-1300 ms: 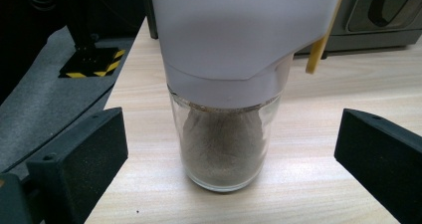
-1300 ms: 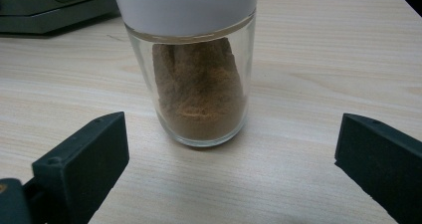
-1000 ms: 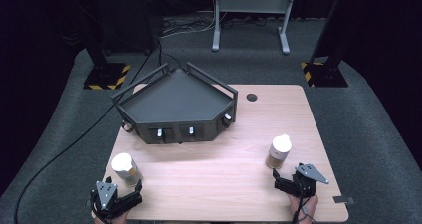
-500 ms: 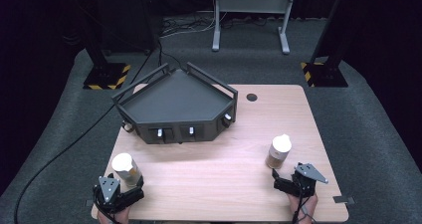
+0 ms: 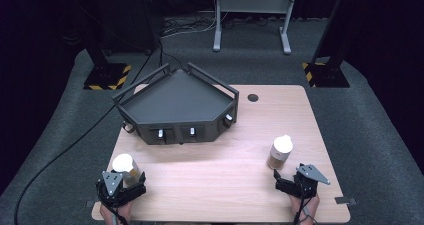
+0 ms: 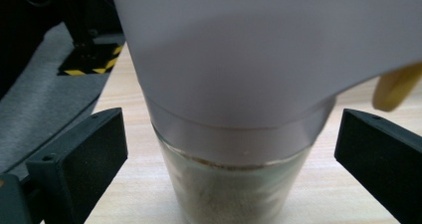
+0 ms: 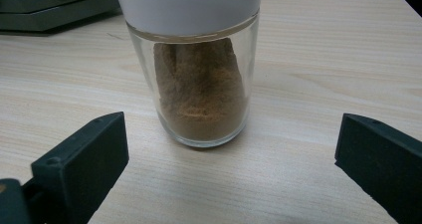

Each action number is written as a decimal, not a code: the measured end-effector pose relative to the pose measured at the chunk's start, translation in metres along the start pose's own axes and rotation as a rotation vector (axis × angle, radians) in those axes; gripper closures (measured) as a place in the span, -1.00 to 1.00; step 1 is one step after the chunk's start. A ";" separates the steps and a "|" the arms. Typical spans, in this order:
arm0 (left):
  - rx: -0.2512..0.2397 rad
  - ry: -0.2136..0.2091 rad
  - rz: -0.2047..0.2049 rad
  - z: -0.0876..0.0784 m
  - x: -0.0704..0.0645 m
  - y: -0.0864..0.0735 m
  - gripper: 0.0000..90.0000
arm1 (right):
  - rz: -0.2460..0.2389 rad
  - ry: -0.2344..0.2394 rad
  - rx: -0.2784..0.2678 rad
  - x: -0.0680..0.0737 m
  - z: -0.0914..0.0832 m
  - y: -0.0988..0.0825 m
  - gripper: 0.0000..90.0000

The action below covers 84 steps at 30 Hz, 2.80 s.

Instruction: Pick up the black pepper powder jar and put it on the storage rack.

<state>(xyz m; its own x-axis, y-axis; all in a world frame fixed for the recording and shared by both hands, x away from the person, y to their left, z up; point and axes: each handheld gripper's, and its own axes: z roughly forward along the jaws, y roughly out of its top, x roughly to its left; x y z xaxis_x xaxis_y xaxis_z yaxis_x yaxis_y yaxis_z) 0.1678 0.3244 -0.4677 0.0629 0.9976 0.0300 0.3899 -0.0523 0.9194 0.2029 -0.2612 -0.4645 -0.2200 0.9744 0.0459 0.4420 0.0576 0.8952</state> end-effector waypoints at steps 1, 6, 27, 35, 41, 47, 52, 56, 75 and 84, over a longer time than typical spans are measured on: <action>0.002 0.000 0.000 0.001 0.000 0.000 -1.00 | 0.000 0.000 0.002 0.000 0.000 0.000 -1.00; 0.009 -0.012 -0.013 0.006 0.001 0.001 -1.00 | -0.002 -0.002 0.001 0.000 0.000 0.000 -1.00; 0.019 -0.031 -0.076 0.010 0.007 -0.002 -0.34 | 0.000 0.014 0.007 -0.002 0.001 0.001 -1.00; 0.024 -0.035 -0.068 0.009 0.008 0.000 -0.32 | 0.002 0.015 0.006 -0.003 0.001 0.001 -1.00; 0.031 -0.036 -0.072 0.008 0.008 0.001 -0.32 | 0.005 0.018 0.007 -0.004 0.001 0.001 -1.00; 0.035 -0.039 -0.078 0.008 0.007 0.004 -0.31 | 0.003 0.021 0.008 -0.004 0.001 0.001 -1.00; 0.033 -0.050 -0.068 0.007 0.007 0.010 -0.31 | 0.003 0.022 0.010 -0.004 0.001 0.002 -1.00; 0.028 -0.058 -0.065 0.007 0.006 0.017 -0.31 | 0.002 0.022 0.011 -0.004 0.001 0.002 -1.00; 0.017 -0.100 -0.031 0.010 -0.001 0.047 -0.31 | -0.003 0.023 0.015 -0.004 0.002 0.003 -1.00; 0.019 -0.131 -0.006 0.013 -0.005 0.055 -0.31 | -0.006 0.026 0.016 -0.004 0.002 0.003 -1.00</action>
<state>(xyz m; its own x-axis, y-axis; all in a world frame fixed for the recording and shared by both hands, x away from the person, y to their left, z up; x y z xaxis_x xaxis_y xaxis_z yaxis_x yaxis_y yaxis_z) 0.2009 0.3161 -0.4223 0.1796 0.9833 -0.0279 0.4080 -0.0487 0.9117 0.2066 -0.2646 -0.4628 -0.2451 0.9681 0.0526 0.4545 0.0668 0.8883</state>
